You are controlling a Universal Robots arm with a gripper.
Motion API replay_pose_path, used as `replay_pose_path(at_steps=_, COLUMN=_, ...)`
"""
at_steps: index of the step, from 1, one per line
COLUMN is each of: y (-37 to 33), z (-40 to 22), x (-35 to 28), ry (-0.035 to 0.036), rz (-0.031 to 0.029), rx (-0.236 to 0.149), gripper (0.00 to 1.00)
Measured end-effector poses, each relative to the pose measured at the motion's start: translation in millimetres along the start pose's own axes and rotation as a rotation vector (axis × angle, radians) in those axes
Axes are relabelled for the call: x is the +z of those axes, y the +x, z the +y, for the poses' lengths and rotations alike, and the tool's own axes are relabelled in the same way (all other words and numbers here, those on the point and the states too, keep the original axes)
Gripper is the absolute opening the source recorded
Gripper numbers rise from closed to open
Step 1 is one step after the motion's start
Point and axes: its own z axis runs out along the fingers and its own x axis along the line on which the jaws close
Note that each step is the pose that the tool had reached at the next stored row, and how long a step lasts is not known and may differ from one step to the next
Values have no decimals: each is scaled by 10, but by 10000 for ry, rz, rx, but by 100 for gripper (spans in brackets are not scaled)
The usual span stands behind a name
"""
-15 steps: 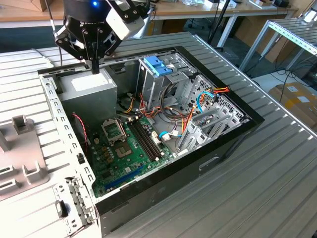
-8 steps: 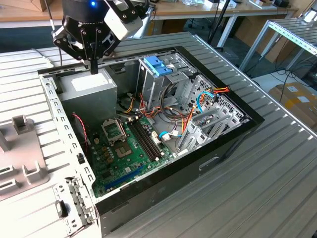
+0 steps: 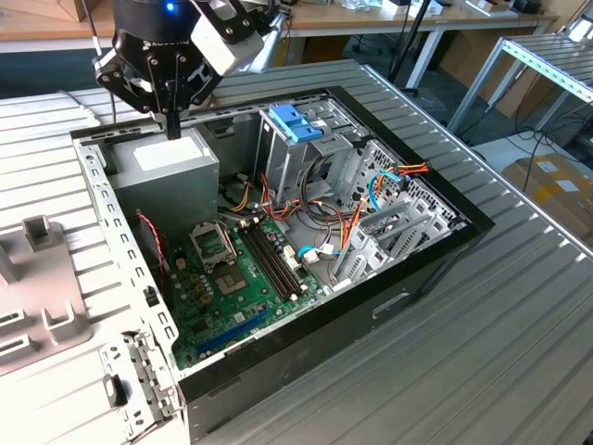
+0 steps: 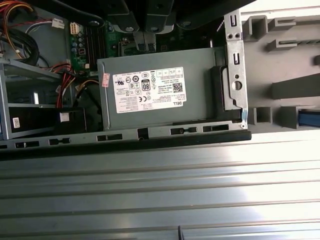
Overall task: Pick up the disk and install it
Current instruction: 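Reach for the disk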
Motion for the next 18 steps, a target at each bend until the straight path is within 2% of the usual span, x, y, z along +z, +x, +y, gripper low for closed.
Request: replay_pose_path(at_steps=18, y=86, z=-6, x=-2, ry=-1, rz=0, rx=0, gripper=11)
